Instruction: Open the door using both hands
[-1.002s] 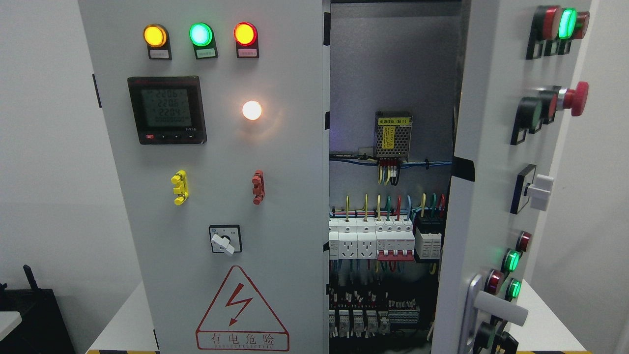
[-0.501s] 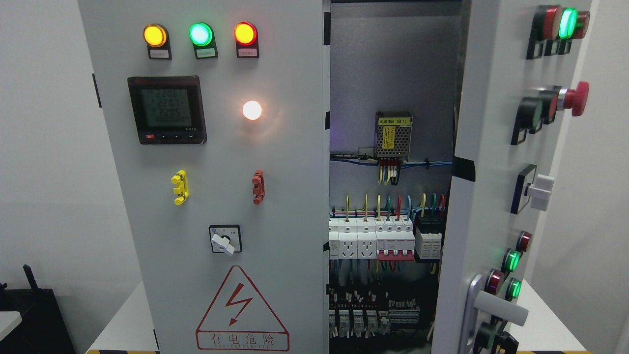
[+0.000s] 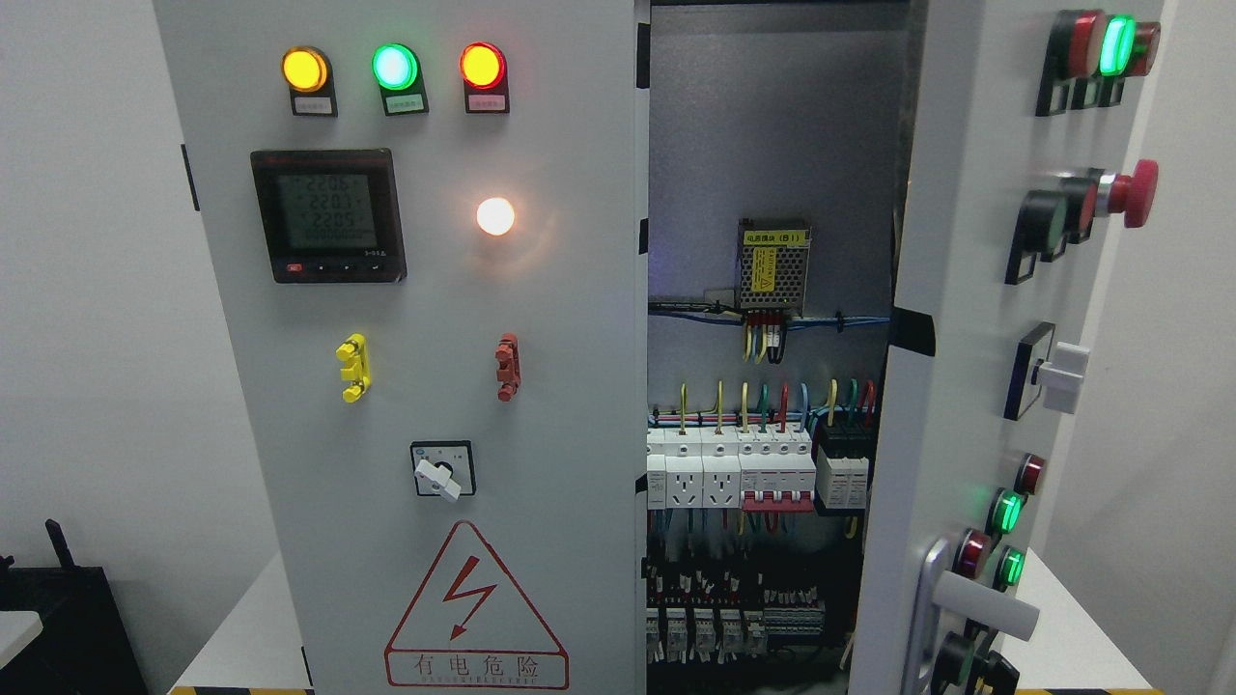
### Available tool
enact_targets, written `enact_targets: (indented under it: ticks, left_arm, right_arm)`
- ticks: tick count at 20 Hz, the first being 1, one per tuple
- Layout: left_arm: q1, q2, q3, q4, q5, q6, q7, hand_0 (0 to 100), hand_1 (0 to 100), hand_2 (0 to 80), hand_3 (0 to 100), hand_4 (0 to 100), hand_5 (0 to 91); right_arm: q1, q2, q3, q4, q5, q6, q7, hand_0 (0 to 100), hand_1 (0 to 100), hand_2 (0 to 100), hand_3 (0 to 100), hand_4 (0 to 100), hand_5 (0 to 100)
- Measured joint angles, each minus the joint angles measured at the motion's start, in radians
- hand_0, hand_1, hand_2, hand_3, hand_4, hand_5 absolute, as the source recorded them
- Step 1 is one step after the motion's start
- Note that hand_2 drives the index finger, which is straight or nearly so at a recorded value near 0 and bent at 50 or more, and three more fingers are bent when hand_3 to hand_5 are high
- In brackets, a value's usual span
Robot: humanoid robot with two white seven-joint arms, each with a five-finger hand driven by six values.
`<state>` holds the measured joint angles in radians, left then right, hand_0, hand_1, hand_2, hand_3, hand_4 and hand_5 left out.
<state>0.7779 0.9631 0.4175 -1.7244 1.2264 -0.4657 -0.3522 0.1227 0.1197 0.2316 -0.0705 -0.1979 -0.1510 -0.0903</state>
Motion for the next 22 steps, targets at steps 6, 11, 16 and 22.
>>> enact_targets:
  ticks: [6, 11, 16, 22]
  left_arm:
    - [-0.117, 0.18, 0.052, -0.049, 0.164, 0.244, -0.158, 0, 0, 0.0, 0, 3, 0.0]
    - [-0.184, 0.298, 0.079, -0.08, 0.247, 0.332, -0.28, 0, 0, 0.0, 0, 3, 0.0]
    - [-0.214, 0.4, 0.095, -0.103, 0.325, 0.354, -0.353, 0, 0, 0.0, 0, 3, 0.0]
    - [-0.228, 0.479, 0.106, -0.119, 0.372, 0.358, -0.379, 0, 0, 0.0, 0, 3, 0.0]
  right_arm:
    - [0.0, 0.0, 0.0, 0.0, 0.0, 0.0, 0.0, 0, 0, 0, 0, 0, 0]
    - [0.0, 0.0, 0.0, 0.0, 0.0, 0.0, 0.0, 0, 0, 0, 0, 0, 0]
    - [0.0, 0.0, 0.0, 0.0, 0.0, 0.0, 0.0, 0, 0, 0, 0, 0, 0]
    - [0.0, 0.0, 0.0, 0.0, 0.0, 0.0, 0.0, 0, 0, 0, 0, 0, 0]
